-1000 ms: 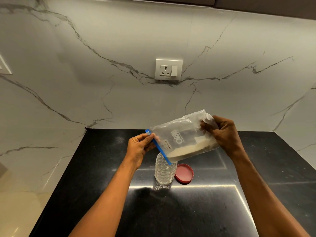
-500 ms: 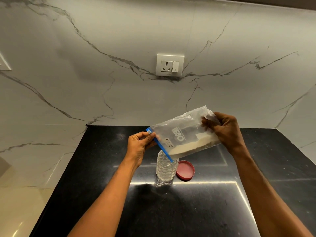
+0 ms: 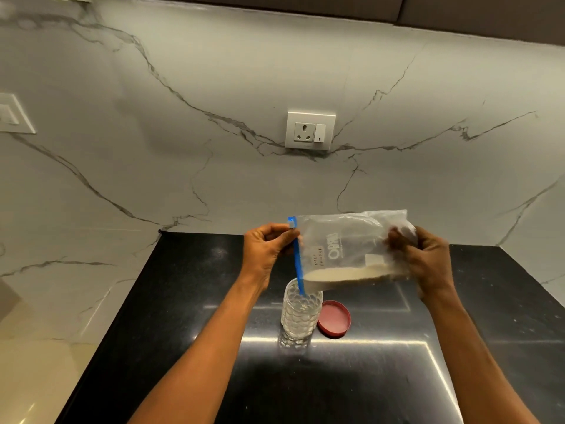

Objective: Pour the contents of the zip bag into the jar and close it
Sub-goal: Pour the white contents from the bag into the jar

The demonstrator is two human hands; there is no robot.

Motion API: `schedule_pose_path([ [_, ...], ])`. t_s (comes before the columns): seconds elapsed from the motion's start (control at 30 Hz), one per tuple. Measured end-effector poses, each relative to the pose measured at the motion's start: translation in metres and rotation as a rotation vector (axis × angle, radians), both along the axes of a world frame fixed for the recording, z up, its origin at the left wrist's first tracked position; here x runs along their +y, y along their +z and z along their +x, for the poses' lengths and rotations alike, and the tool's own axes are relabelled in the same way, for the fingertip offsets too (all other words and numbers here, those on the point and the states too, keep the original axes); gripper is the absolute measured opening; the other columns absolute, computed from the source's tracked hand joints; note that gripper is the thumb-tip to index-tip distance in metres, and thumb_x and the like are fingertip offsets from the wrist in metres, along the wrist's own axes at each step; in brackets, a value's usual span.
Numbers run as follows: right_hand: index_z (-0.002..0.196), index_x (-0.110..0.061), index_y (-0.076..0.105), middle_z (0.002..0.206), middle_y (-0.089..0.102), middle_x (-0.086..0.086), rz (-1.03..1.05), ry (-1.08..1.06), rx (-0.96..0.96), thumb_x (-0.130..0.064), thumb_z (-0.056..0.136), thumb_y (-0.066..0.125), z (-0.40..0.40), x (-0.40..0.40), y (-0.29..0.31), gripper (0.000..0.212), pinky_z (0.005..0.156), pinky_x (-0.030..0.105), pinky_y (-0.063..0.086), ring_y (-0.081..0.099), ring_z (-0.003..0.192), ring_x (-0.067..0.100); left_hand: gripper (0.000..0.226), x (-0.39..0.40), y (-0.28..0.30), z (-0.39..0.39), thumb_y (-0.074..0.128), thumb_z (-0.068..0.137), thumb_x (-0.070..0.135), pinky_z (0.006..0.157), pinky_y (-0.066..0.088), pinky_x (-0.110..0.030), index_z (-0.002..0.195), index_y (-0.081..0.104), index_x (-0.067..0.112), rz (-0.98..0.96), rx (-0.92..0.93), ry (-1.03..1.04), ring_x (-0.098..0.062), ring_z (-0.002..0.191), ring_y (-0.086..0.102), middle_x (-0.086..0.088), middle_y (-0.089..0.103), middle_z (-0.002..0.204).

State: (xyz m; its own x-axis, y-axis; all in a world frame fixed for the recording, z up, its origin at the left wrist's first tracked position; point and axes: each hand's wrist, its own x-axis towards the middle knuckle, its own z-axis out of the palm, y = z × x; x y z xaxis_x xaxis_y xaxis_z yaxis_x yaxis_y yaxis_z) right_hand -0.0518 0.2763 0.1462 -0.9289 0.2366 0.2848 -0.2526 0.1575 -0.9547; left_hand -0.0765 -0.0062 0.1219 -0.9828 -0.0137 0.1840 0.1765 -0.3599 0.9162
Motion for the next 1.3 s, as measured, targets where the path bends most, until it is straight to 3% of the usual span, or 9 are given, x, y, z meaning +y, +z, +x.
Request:
schedule_pose_path([
  [0.1, 0.107, -0.011, 0.068, 0.099, 0.070, 0.008, -0.164, -0.071, -0.065, -0.022, 0.088, 0.068, 0.001, 0.008, -0.018, 0.022, 0.062, 0.046, 0.062, 0.068, 0.091, 0.033, 0.007, 0.016, 0.029, -0.004, 0.074, 0.082, 0.000, 0.066, 0.061, -0.026, 0.089, 0.073, 0.003, -0.084, 0.095, -0.021, -0.018, 0.079, 0.075, -0.002, 0.078, 0.082],
  [0.27, 0.108, -0.011, 0.068, 0.107, 0.070, 0.013, -0.455, -0.047, -0.157, -0.021, 0.090, 0.063, 0.012, 0.000, -0.040, 0.022, 0.062, 0.050, 0.061, 0.068, 0.091, 0.033, 0.010, 0.042, 0.062, -0.007, 0.080, 0.080, 0.008, 0.069, 0.062, -0.032, 0.088, 0.076, 0.003, -0.277, 0.290, -0.004, -0.024, 0.079, 0.076, -0.013, 0.077, 0.086],
  [0.4, 0.113, -0.015, 0.066, 0.111, 0.072, 0.009, -0.557, -0.010, -0.197, -0.026, 0.082, 0.066, 0.017, -0.009, -0.052, 0.032, 0.080, 0.053, 0.059, 0.068, 0.101, 0.032, 0.013, 0.061, 0.078, -0.004, 0.082, 0.078, 0.007, 0.066, 0.057, -0.017, 0.088, 0.077, 0.002, -0.414, 0.436, 0.040, -0.005, 0.070, 0.073, 0.001, 0.075, 0.078],
  [0.5, 0.126, -0.022, 0.056, 0.123, 0.066, 0.009, -0.373, -0.059, -0.219, -0.042, 0.070, 0.083, 0.018, -0.006, -0.057, 0.065, 0.089, 0.050, 0.056, 0.068, 0.107, 0.027, 0.014, 0.067, 0.089, -0.003, 0.083, 0.077, 0.008, 0.063, 0.050, -0.009, 0.088, 0.078, 0.002, -0.502, 0.496, 0.027, 0.003, 0.064, 0.067, 0.006, 0.072, 0.076],
  [0.57, 0.137, -0.026, 0.047, 0.130, 0.060, 0.006, -0.153, -0.146, -0.193, -0.044, 0.067, 0.078, 0.019, -0.001, -0.046, 0.078, 0.089, 0.039, 0.054, 0.062, 0.114, 0.024, 0.014, 0.067, 0.099, -0.003, 0.083, 0.078, 0.010, 0.060, 0.047, -0.007, 0.090, 0.078, 0.002, -0.588, 0.545, -0.003, 0.005, 0.061, 0.065, 0.008, 0.070, 0.074],
  [0.73, 0.125, -0.026, 0.057, 0.122, 0.062, -0.006, 0.135, -0.148, 0.098, -0.040, 0.084, 0.065, 0.030, -0.007, 0.030, 0.044, 0.078, 0.013, 0.052, 0.061, 0.111, 0.004, 0.013, 0.063, 0.129, -0.004, 0.082, 0.079, 0.018, 0.067, 0.060, -0.022, 0.088, 0.078, 0.008, -0.753, 0.530, -0.128, -0.010, 0.068, 0.072, -0.002, 0.076, 0.080],
  [0.93, 0.103, -0.008, 0.071, 0.093, 0.074, 0.005, 0.228, 0.170, 0.174, -0.025, 0.087, 0.067, 0.031, -0.039, 0.090, 0.023, 0.074, 0.038, 0.060, 0.073, 0.086, 0.021, 0.022, 0.060, 0.151, -0.004, 0.076, 0.072, 0.036, 0.070, 0.063, -0.029, 0.083, 0.073, 0.016, -0.846, 0.507, -0.338, -0.020, 0.072, 0.074, -0.002, 0.074, 0.080],
  [1.1, 0.086, -0.018, 0.073, 0.080, 0.072, 0.000, 0.067, 0.038, 0.213, -0.020, 0.086, 0.068, 0.028, -0.044, 0.087, 0.005, 0.069, 0.037, 0.060, 0.070, 0.077, 0.019, 0.007, 0.040, 0.133, -0.008, 0.075, 0.084, 0.010, 0.073, 0.060, -0.022, 0.091, 0.075, 0.010, -0.801, 0.346, -0.471, -0.016, 0.077, 0.073, -0.003, 0.075, 0.085],
  [1.3, 0.087, -0.017, 0.072, 0.073, 0.070, -0.005, 0.018, 0.042, 0.166, -0.020, 0.086, 0.066, 0.027, -0.046, 0.079, 0.006, 0.066, 0.031, 0.059, 0.066, 0.070, 0.012, 0.008, 0.022, 0.115, -0.001, 0.072, 0.087, 0.009, 0.070, 0.059, -0.020, 0.093, 0.075, 0.005, -0.798, 0.186, -0.558, -0.011, 0.075, 0.069, -0.006, 0.074, 0.086],
])
